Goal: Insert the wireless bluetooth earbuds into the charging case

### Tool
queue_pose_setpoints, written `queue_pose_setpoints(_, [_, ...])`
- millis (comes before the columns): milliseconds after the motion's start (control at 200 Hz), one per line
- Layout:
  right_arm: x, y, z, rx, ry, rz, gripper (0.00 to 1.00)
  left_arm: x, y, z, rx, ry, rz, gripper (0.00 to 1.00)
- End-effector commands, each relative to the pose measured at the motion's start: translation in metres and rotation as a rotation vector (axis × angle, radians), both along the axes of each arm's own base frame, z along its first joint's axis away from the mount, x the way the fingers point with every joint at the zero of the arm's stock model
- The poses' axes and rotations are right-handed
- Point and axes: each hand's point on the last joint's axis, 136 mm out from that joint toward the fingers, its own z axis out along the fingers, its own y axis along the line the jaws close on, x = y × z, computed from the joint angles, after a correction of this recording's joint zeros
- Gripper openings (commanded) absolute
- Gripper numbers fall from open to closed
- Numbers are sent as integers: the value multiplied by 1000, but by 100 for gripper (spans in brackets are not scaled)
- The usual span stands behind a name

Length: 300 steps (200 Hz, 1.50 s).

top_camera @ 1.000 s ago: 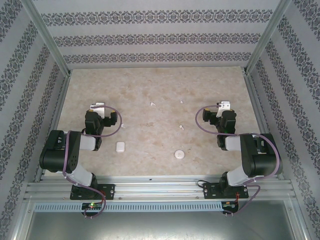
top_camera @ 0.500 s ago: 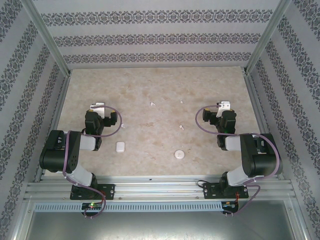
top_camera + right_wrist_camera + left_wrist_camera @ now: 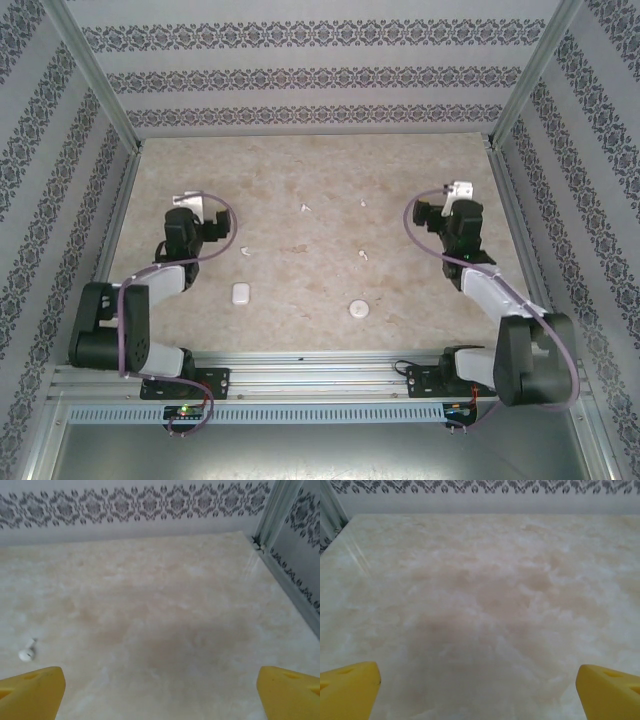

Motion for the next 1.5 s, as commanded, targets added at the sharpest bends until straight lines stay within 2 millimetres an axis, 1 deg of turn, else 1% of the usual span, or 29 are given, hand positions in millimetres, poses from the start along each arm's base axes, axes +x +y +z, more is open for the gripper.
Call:
queue_pose_setpoints(0, [-31,7,-15,11,241,-21,98,-19,6,-4,-99,164,82,100])
queue_pose_setpoints(60, [-42,21,-10,15,303,6,98,-25,3,2,-140,223,88,100])
queue_pose_setpoints(70, [-42,25,-5,18,303,16,98,-27,3,2,-144,235,90,100])
queue_pose_setpoints(100, [-47,35,-3,26,327,38,98,-32,2,4,-161,272,101,100])
queue_pose_setpoints(195, [-64,72,2,44,398,130,98,-53,-2,4,-205,406,125,100])
queue_pose_setpoints(215, [-67,80,3,47,405,146,98,-60,-4,0,-212,450,125,100])
queue_pose_setpoints(260, [-74,98,3,55,425,185,98,-71,-9,-1,-226,514,133,100])
queue_pose_setpoints(295, [-79,112,2,65,433,212,98,-86,-11,-9,-228,596,154,100])
queue_pose_setpoints(355, [-86,133,-2,86,447,237,98,-105,-15,-19,-227,703,193,100])
queue_pose_setpoints(425, [-93,157,-11,117,470,270,98,-127,-24,-33,-207,801,197,100])
queue_pose_setpoints(520, [-105,186,-25,104,532,325,98,-149,-36,-42,-149,858,173,100])
queue_pose_setpoints(615, [-116,205,-40,53,610,370,98,-165,-52,-46,-120,876,122,100])
queue_pose_setpoints(734, [-127,219,-53,46,688,395,98,-180,-73,-54,-109,911,34,100])
queue_pose_setpoints(814, [-130,224,-58,84,704,398,98,-186,-85,-60,-95,935,-17,100])
queue_pose_setpoints(914, [-131,223,-59,119,694,382,98,-189,-101,-69,-94,968,-80,100])
queue_pose_setpoints(969, [-132,218,-59,117,690,361,98,-189,-110,-72,-100,982,-110,100])
queue_pose_setpoints(1059, [-133,205,-52,113,675,320,98,-188,-121,-77,-119,988,-141,99])
queue_pose_setpoints(1209, [-133,184,-39,184,659,263,98,-188,-125,-87,-107,1005,-145,93])
queue_pose_setpoints(1284, [-134,177,-39,247,660,242,98,-187,-129,-91,-114,1012,-154,90])
queue_pose_setpoints(1384, [-134,171,-39,307,659,224,97,-186,-131,-96,-117,1012,-155,86])
queue_pose_setpoints(1494, [-136,168,-41,307,670,215,97,-187,-125,-101,-96,1012,-126,83])
